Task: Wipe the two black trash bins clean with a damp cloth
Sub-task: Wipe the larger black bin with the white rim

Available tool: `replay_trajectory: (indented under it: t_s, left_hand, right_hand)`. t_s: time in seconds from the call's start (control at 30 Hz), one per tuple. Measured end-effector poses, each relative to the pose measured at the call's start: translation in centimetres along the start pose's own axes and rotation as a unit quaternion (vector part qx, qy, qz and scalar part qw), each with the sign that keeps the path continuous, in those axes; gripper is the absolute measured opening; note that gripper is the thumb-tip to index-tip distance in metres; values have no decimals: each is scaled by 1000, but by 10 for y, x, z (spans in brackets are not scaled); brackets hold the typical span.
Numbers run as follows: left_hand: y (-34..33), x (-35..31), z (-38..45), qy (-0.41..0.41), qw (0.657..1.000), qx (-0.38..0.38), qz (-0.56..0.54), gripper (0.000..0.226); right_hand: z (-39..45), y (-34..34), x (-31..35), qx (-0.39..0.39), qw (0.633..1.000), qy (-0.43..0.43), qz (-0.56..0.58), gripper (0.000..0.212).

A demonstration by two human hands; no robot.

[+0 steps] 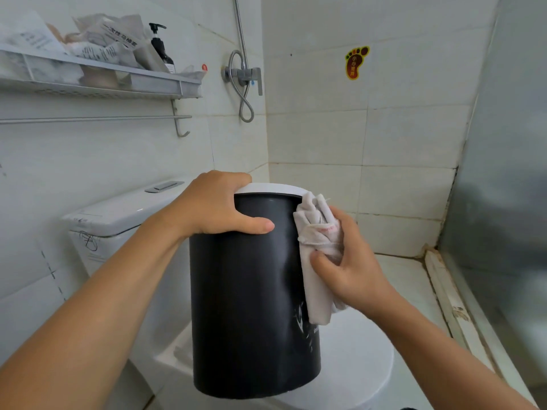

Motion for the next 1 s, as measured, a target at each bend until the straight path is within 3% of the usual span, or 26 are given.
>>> replay_trajectory:
  t_s: [0.17, 0.3, 0.4, 0.53, 0.63, 0.77, 1.0]
  left_hand:
    - [0, 2, 1, -8, 1000, 2, -5, 67]
    - [-1, -8, 2, -17, 1000, 8, 9, 63]
    - [-2, -10, 3, -15, 999, 11, 29, 65]
    - [-3, -8, 2, -8, 999, 41, 36, 61]
    - [0, -18, 3, -48, 990, 56, 121, 62]
    - [2, -42, 9, -89, 975, 2, 201, 63]
    - [-10, -16, 11, -2, 984, -14, 177, 76]
  right_hand:
    - [6, 9, -17, 41, 999, -25, 18, 40]
    - [5, -1, -29, 27, 998, -52, 26, 55]
    - [-1, -3, -28, -17, 998, -52, 31, 45]
    - [-9, -3, -17, -67, 997, -33, -19, 50]
    - [-9, -3, -14, -73, 997, -28, -28, 55]
    - [-7, -6, -12, -70, 997, -18, -24, 55]
    - [12, 28, -6, -137, 990, -4, -29, 58]
Point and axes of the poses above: each hand's wrist, its own z-axis towards the middle knuckle, its own y-axis out of the back of the hand, x = y × z, the point moved 9 cm from there along z, towards the middle knuckle, and after that the axes turned 7 degrees about -y, right-handed, at the moved point
